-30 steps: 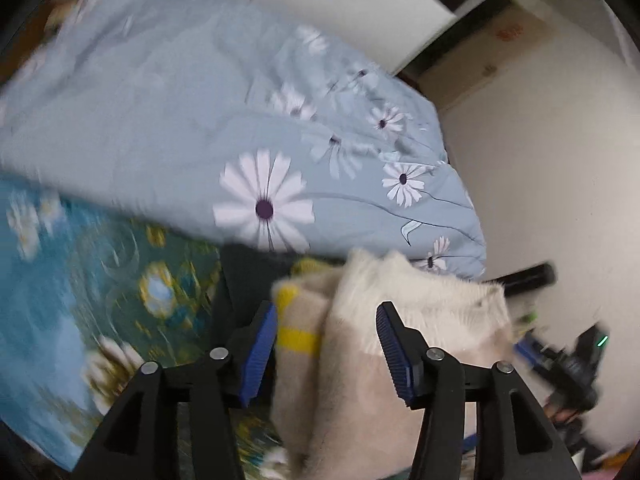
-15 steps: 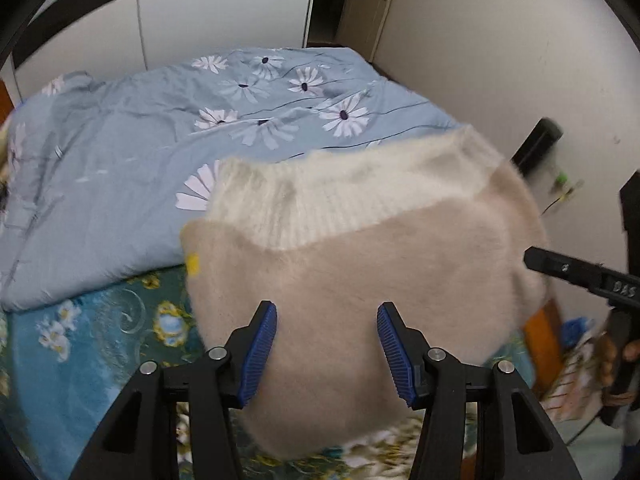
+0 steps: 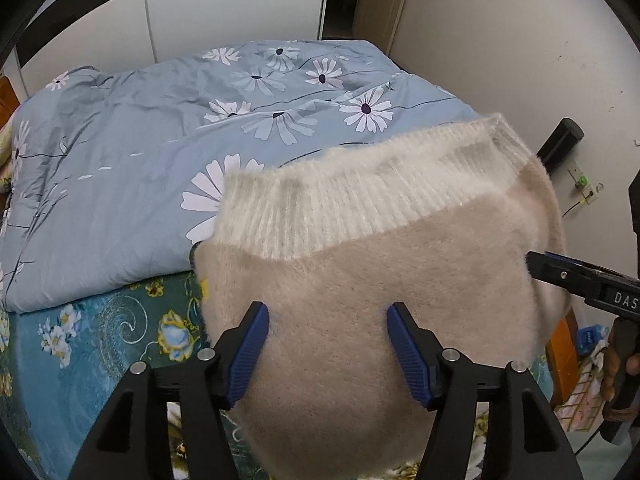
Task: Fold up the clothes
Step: 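Hold the folded sweater with both tools above the clothes stack on the bed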
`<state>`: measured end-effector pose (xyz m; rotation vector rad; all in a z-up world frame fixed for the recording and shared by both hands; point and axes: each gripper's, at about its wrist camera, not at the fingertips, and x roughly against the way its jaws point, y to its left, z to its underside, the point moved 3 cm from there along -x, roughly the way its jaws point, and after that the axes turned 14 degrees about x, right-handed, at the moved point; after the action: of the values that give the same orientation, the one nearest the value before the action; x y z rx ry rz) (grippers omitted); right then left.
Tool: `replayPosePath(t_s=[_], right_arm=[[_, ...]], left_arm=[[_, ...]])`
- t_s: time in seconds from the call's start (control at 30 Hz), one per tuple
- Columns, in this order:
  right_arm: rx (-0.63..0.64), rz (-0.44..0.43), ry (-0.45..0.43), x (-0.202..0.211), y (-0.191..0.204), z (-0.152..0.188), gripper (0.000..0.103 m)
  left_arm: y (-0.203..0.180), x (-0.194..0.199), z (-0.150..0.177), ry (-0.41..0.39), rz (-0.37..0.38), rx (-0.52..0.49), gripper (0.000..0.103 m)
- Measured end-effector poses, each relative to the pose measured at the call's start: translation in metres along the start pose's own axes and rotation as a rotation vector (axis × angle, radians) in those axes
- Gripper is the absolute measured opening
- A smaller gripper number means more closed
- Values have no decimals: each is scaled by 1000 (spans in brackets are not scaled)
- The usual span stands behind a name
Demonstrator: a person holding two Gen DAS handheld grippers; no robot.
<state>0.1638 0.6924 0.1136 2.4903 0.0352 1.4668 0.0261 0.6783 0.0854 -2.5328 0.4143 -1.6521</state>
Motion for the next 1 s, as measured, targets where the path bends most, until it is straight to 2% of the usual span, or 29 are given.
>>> replayPosePath(t_s=[0.5,0.8,1.0], right_arm=[[-28,7,-49,32,5,-1,68],[-26,15,-51,37,7,1,68],[-2,17,-79,51,16,6,68]], left_arm=[[-8,19,-3,-9,11,-5,68],[-3,28,-1,-16,4,17,68],[-3,49,3,-46,28,16,68]])
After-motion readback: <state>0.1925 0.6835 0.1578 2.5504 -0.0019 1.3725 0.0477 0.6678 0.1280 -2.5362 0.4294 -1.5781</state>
